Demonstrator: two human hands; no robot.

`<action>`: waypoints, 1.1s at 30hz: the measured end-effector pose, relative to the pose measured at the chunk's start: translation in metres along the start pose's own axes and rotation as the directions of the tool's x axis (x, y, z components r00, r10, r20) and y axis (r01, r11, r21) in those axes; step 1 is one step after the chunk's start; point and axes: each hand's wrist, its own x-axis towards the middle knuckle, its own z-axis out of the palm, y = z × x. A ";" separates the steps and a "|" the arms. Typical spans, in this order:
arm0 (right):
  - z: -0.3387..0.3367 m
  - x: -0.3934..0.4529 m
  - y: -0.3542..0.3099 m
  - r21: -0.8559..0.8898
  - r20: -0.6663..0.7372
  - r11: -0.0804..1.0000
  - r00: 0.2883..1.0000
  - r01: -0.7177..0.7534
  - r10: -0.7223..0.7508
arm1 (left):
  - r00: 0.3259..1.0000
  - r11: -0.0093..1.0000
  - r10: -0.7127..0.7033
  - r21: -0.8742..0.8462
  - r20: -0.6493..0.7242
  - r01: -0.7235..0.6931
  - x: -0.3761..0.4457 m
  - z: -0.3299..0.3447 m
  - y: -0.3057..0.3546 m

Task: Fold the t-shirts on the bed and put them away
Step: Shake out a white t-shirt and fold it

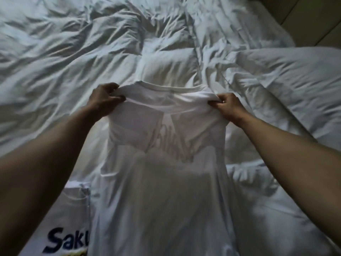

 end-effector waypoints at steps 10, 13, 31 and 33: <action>0.012 -0.116 0.031 0.142 0.043 0.989 0.998 0.031 -0.038 | 0.965 0.996 0.081 -0.059 0.247 -0.068 -0.142 -0.021 -0.021; 0.033 -0.191 0.057 -0.009 0.061 0.999 0.998 0.033 -0.033 | 0.945 0.992 0.072 0.074 0.318 -0.100 -0.213 -0.008 -0.070; 0.145 -0.355 0.096 -0.502 0.325 0.846 0.946 0.178 -0.006 | 0.872 0.794 0.286 0.412 0.397 -0.448 -0.356 0.092 -0.178; 0.144 -0.376 0.110 -0.500 0.326 0.808 0.932 0.312 -0.159 | 0.798 0.713 0.362 0.408 0.482 -0.570 -0.367 0.086 -0.180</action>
